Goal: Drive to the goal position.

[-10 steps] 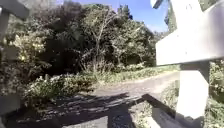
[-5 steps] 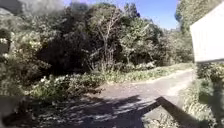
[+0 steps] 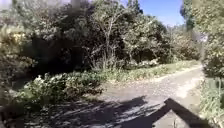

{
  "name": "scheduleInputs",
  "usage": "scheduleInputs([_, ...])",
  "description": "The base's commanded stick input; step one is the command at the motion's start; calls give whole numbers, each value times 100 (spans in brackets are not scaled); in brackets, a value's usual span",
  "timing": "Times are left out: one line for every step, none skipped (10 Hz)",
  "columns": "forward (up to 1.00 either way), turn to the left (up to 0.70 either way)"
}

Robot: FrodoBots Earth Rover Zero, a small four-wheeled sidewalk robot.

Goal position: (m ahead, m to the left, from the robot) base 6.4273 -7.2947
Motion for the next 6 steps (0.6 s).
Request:
scheduleInputs([50, -27])
scheduleInputs([50, -27])
scheduleInputs([50, -27])
scheduleInputs([50, -27])
scheduleInputs([50, -27])
scheduleInputs([50, 0])
